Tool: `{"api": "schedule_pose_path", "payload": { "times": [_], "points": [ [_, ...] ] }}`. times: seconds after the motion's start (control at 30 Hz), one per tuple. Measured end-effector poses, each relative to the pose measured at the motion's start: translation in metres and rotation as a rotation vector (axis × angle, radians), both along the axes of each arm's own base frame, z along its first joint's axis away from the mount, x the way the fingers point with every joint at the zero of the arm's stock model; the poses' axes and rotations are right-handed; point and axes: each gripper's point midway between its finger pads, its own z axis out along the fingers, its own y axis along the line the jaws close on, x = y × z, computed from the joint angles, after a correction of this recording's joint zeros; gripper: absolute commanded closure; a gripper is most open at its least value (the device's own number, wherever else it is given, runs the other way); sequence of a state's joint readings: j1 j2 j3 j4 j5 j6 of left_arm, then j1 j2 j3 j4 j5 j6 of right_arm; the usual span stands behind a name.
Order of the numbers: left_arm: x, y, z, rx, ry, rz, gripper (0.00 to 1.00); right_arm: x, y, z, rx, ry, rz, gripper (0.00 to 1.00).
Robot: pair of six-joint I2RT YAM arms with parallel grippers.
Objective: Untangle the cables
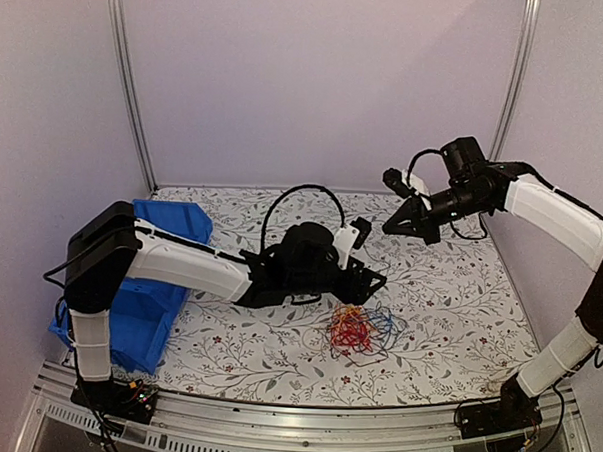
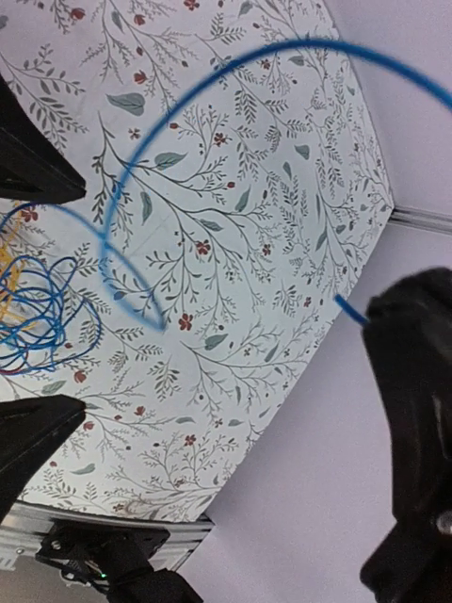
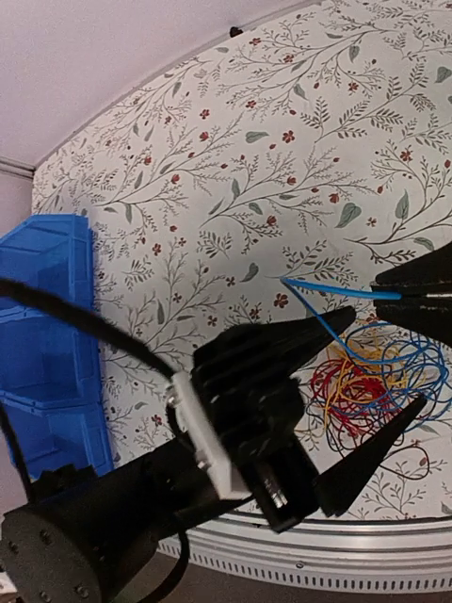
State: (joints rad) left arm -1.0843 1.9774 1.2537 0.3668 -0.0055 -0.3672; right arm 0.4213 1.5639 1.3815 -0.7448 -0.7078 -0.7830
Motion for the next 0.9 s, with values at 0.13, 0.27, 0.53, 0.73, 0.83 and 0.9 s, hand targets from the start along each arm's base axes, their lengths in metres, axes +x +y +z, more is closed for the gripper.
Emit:
{"api": "schedule_pose_path", "payload": {
  "times": [0.13,0.27,0.53,0.73,0.83,0.9],
  "points": [
    [0.017,-0.022,0.005,-0.041,-0.046,0.020,0.48,-0.020,0.008,0.044,0.072,-0.012,0.061,1.00],
    [0.023,-0.034,-0.012,-0.051,-0.055,0.017,0.72,-0.027,0.008,0.089,0.108,-0.055,0.081,1.00],
    [0.015,-0.040,-0.080,-0.005,0.041,-0.054,0.90,-0.029,-0.039,0.278,0.336,-0.458,0.043,1.00],
    [0.003,-0.028,-0.113,0.029,0.116,-0.076,0.97,-0.048,-0.073,0.354,0.432,-0.636,0.015,1.00],
    [-0.002,-0.020,-0.125,0.046,0.136,-0.076,0.96,-0.052,-0.078,0.365,0.453,-0.651,0.013,1.00],
    [-0.004,-0.015,-0.128,0.053,0.142,-0.074,0.92,-0.049,-0.080,0.364,0.459,-0.639,0.006,1.00]
  ]
}}
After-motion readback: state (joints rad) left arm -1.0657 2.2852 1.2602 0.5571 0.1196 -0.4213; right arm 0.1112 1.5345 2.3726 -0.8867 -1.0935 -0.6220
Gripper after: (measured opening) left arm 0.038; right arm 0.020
